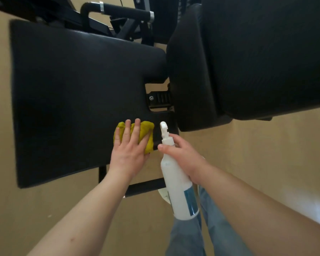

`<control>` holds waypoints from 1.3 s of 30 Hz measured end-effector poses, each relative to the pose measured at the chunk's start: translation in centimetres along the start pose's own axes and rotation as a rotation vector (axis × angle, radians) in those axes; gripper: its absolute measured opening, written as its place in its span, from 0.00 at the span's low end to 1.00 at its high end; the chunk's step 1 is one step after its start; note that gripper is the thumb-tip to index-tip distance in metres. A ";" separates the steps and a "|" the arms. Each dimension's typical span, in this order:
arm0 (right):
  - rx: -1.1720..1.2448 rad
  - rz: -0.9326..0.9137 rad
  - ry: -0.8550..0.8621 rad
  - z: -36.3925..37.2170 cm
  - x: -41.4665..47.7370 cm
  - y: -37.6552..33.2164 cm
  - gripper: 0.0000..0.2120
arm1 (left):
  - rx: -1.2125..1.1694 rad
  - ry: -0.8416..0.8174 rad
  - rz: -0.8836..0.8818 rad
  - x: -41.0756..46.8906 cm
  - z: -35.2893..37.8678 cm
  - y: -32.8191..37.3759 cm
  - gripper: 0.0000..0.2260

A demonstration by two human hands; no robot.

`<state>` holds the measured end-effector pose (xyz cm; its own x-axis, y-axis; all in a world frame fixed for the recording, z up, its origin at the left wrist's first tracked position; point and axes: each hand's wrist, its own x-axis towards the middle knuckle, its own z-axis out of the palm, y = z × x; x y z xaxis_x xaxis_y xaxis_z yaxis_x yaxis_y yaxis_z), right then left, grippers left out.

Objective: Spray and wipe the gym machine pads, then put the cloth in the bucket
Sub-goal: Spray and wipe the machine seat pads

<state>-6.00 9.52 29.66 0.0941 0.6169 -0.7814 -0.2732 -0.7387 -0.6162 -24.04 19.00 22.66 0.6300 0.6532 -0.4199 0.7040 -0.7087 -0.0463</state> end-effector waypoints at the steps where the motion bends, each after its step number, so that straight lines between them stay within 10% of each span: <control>1: 0.006 0.005 0.002 0.3 0.0 -0.1 0.19 | 0.009 -0.016 -0.060 -0.6 -0.3 -1.4 0.36; 10: 0.020 0.016 0.013 0.4 1.7 -1.7 0.12 | -0.085 0.045 -0.455 6.7 -4.6 -2.5 0.33; 25: -0.025 -0.050 -0.021 0.1 0.0 -3.9 0.12 | -0.068 -0.063 0.099 2.9 -1.0 2.4 0.35; 39: -0.180 -0.040 -0.152 6.5 1.9 -4.3 0.16 | -0.069 0.067 -0.590 3.5 -6.3 -11.9 0.33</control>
<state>-10.81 15.66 31.49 -0.0473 0.6706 -0.7403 -0.0957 -0.7408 -0.6649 -28.16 31.43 27.48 0.1437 0.9482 -0.2833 0.9595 -0.2035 -0.1945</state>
